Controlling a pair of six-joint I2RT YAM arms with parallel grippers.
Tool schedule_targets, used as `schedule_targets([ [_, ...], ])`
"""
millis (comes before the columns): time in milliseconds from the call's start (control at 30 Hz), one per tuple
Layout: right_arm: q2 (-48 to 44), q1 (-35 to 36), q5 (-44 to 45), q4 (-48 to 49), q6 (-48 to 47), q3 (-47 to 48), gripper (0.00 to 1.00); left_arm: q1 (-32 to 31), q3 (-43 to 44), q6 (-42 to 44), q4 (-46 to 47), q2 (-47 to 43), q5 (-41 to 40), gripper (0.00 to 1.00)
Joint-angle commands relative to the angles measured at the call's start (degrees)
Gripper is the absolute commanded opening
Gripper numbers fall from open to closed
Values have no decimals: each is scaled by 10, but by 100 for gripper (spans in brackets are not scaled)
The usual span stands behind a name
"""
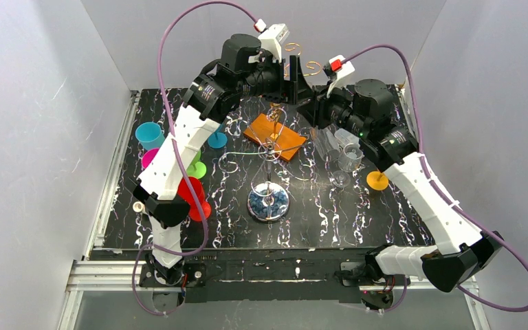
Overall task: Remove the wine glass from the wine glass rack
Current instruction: Place the wine glass at the center of the board.
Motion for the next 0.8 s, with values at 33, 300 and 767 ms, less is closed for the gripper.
schedule_targets([
  [33, -6, 3, 23, 15, -10, 13, 14, -3, 22, -25, 32, -10, 22, 24],
  [300, -16, 3, 57, -23, 3, 46, 1, -4, 21, -40, 62, -13, 25, 44],
  [767, -28, 3, 212, -99, -41, 77, 1, -3, 21, -39, 96, -10, 38, 89],
])
